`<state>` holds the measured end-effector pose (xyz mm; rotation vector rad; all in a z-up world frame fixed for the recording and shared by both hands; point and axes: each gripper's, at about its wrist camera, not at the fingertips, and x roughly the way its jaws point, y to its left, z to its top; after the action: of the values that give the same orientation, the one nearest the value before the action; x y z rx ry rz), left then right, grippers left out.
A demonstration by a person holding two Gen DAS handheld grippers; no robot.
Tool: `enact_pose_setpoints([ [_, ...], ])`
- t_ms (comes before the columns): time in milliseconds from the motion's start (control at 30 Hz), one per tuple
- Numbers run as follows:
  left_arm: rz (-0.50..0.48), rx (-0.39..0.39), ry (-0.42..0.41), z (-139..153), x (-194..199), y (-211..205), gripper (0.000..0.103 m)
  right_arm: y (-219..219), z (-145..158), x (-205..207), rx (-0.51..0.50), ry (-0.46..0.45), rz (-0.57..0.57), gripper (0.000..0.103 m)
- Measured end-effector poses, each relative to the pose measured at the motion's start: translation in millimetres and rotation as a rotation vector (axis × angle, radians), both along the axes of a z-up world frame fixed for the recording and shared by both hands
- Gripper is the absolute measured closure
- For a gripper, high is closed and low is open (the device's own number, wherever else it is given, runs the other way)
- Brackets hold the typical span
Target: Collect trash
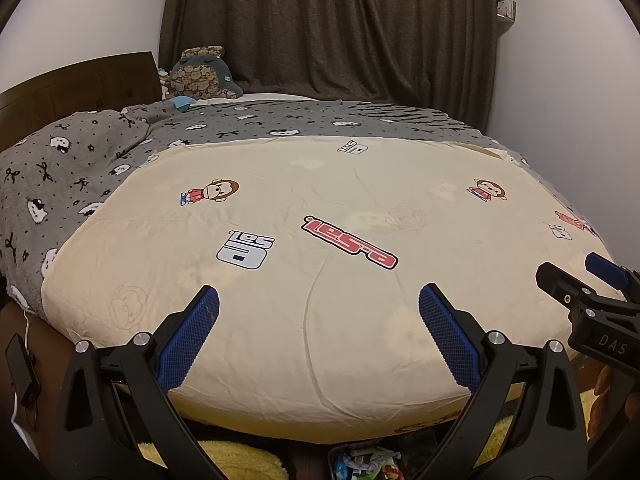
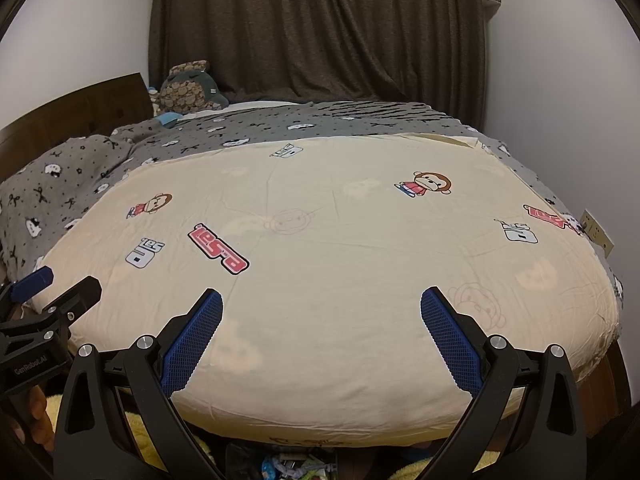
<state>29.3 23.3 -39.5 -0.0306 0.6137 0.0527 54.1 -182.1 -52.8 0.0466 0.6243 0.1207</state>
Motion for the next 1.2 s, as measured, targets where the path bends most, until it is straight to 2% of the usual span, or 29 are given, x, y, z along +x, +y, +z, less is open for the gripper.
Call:
enact_pose_setpoints([
  [1200, -0.003, -0.010, -0.008, -0.9, 0.0, -1.3, 0.008, 0.5, -0.4, -1.4, 0.000, 0.003, -0.002, 0.003],
])
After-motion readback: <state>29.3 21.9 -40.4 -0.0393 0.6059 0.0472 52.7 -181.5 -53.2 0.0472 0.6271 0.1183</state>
